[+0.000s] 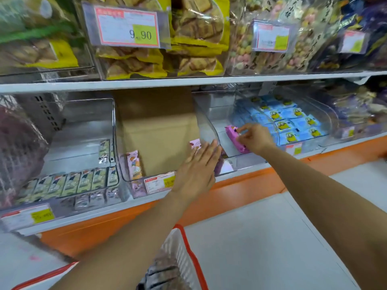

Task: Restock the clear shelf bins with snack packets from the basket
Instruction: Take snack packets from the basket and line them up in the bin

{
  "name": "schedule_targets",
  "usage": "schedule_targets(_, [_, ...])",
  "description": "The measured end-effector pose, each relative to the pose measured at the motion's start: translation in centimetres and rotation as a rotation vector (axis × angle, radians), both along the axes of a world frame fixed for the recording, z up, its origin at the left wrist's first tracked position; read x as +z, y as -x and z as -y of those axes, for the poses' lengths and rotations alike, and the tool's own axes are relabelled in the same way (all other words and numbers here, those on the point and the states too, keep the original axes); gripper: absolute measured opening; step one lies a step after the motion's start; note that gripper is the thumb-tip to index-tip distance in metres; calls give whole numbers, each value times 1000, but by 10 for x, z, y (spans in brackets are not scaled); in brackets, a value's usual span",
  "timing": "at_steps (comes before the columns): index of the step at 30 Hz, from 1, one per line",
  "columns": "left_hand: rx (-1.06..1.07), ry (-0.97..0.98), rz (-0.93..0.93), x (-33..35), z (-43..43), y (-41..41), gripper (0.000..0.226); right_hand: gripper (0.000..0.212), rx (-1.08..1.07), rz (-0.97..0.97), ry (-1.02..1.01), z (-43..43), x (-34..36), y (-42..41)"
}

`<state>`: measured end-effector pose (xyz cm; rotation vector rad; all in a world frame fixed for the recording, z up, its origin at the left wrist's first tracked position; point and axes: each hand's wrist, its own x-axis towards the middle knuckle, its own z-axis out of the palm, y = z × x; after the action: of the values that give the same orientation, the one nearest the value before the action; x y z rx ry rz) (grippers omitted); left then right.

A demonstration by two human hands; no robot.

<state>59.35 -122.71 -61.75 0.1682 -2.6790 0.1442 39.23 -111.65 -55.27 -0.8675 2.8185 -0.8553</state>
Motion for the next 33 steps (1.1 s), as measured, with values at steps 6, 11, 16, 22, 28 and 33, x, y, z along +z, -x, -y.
schedule_targets(6, [30, 29, 1, 0, -3, -1, 76, 17, 11, -23, -169, 13, -16, 6])
schedule_targets(11, [32, -14, 10, 0, -5, -1, 75, 23, 126, 0, -425, 20, -11, 10])
schedule_targets(16, [47, -3, 57, 1, -5, -2, 70, 26, 160, 71, -480, 21, -9, 13])
schedule_targets(22, [49, -29, 65, 3, -7, -4, 76, 24, 167, 92, -502, 20, -6, 8])
schedule_targets(28, [34, -81, 106, 6, -7, -7, 76, 12, 89, 87, -305, 12, -1, 1])
schedule_targets(33, [-12, -156, 163, 20, -8, -12, 71, 2, 74, 52, -132, 4, 18, -19])
